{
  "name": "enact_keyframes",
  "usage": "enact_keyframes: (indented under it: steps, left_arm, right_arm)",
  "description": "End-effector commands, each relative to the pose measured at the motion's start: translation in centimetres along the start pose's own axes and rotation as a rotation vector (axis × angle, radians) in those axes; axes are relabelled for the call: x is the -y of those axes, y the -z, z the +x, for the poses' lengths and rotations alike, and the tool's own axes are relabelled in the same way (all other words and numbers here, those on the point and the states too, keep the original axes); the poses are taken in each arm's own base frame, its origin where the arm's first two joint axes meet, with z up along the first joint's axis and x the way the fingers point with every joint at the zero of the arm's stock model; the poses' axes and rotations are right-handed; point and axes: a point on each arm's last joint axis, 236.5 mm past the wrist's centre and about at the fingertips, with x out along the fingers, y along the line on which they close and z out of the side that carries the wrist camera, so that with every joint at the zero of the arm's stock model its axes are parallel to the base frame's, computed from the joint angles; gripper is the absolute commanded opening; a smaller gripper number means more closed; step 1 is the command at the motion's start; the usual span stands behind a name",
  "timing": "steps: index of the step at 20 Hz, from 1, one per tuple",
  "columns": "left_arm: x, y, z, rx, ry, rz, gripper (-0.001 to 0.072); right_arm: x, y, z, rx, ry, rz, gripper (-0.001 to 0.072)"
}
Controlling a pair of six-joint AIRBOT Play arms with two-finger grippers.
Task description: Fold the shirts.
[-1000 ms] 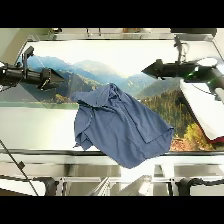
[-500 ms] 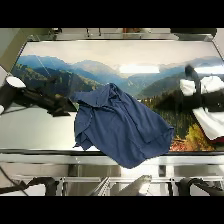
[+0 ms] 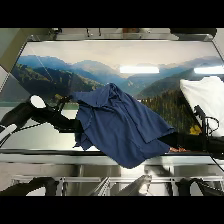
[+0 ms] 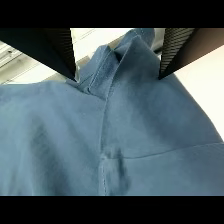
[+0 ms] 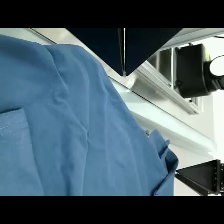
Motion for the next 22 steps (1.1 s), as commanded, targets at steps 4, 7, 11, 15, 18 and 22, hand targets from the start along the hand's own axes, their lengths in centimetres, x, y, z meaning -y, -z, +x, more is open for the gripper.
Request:
enact_keyframes:
  steps: [4,7,11,15,18,22]
  left_arm:
    - [-0.1,-0.3,1.9,0.000,-0.032,0.010,0.0443]
    - [-0.3,-0.3,2.2,-0.008,-0.031,0.003,0.0191]
    - [0.5,-2.5,-0.2,0.078,-0.043,0.042,0.0144]
    - [1.4,-4.6,-2.4,0.144,-0.053,0.084,0.0026]
    - [1.1,-4.5,-2.0,0.130,-0.052,0.079,0.0026]
    - [-0.1,-4.5,-2.8,0.139,-0.082,0.071,0.0026]
  right_arm:
    - [0.4,0.7,0.1,0.014,0.008,-0.001,0.0014]
    - [0.4,0.7,0.1,0.013,0.009,-0.001,0.0014]
    - [0.4,0.7,0.1,0.012,0.008,0.000,0.0015]
    - [0.8,1.6,0.1,-0.024,0.027,0.005,0.0020]
    - [3.4,2.3,-0.2,-0.051,0.139,0.078,0.0018]
    - [8.9,4.0,-1.8,-0.079,0.395,0.260,0.0023]
